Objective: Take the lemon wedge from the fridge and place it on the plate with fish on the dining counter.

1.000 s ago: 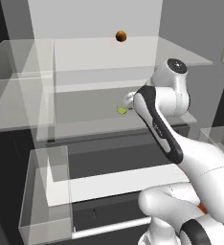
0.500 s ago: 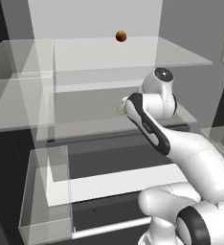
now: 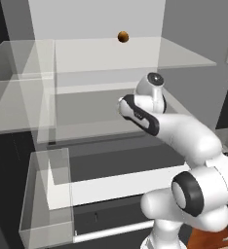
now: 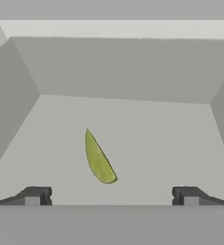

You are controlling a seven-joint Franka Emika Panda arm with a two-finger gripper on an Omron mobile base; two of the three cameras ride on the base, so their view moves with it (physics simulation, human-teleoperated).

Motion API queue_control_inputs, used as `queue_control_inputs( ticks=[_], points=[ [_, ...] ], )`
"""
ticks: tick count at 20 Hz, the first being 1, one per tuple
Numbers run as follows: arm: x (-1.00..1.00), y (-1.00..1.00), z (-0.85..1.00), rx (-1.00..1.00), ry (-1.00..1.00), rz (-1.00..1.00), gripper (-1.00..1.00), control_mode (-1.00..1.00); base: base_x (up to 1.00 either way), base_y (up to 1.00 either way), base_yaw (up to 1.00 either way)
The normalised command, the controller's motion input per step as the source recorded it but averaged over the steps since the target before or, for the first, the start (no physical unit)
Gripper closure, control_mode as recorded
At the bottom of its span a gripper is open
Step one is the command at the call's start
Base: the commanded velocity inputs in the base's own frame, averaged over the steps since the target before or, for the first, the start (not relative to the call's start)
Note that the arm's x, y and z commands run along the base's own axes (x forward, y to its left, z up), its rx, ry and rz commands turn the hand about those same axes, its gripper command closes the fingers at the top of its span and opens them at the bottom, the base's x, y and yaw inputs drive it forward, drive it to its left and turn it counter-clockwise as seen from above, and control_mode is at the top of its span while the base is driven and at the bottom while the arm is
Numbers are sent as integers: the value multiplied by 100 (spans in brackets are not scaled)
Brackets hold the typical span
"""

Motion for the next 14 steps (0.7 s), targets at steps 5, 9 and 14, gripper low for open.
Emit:
queue_control_inputs(
  ticks=[5,9,14],
  points=[
    [42,11,-19,7,5,0,-100,-100,0,0,0],
    [21,12,-38,2,1,0,-100,-100,0,0,0],
    [22,12,-34,0,0,0,-100,-100,0,0,0]
  ],
)
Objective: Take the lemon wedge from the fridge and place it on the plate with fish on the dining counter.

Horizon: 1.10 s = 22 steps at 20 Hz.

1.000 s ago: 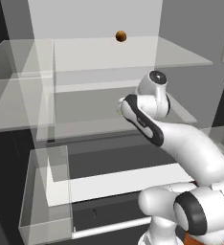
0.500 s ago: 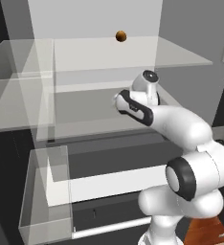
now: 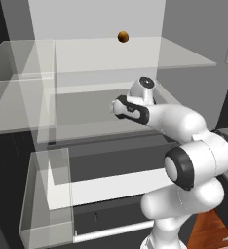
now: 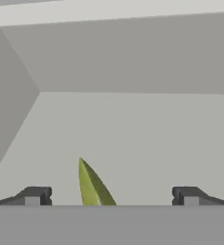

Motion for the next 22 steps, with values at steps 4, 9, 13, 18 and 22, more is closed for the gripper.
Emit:
queue_control_inputs(
  ticks=[4,9,13,18,22],
  points=[
    [15,6,-36,0,2,0,-100,-100,0,0,0],
    [4,14,-39,0,2,0,100,-100,0,0,0],
    [-54,25,-88,0,0,0,100,-100,0,0,0],
    [-100,28,-81,1,-7,0,100,-100,0,0,0],
    [-100,15,-14,8,-13,0,100,-100,0,0,0]
  ],
)
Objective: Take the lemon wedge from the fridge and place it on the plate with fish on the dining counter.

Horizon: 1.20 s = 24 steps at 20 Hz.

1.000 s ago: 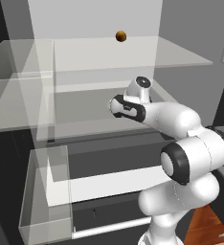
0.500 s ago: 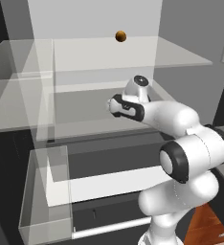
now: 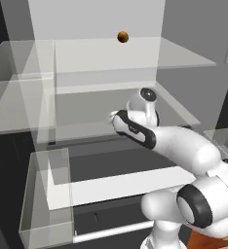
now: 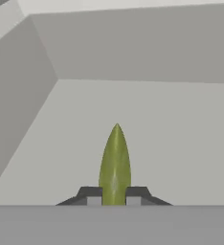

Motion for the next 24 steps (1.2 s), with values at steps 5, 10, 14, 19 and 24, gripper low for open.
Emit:
queue_control_inputs(
  ticks=[5,10,14,19,24],
  points=[
    [-100,4,52,13,-23,-5,100,-100,0,0,0],
    [-100,2,98,18,-10,-17,100,-100,0,0,0],
    [-100,6,100,14,7,-28,100,-100,0,0,0],
    [-58,0,60,8,18,-16,100,-100,0,0,0],
    [-80,0,40,10,9,0,100,-100,0,0,0]
  ],
)
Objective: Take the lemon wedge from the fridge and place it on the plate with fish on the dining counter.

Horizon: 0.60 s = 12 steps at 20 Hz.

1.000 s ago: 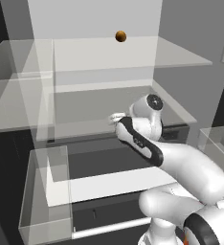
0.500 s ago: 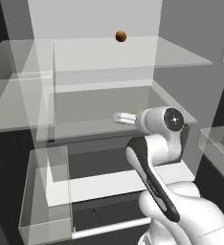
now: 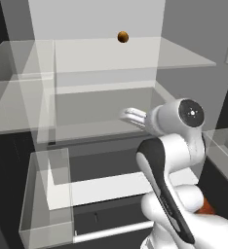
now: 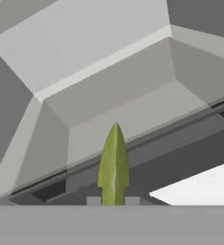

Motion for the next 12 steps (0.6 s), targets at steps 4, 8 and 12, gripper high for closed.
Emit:
queue_control_inputs(
  ticks=[4,8,12],
  points=[
    [-75,0,17,12,19,2,100,100,-25,0,6],
    [0,0,0,0,0,0,100,100,-100,-12,38],
    [0,0,0,0,0,0,100,100,-95,-23,58]
  ],
)
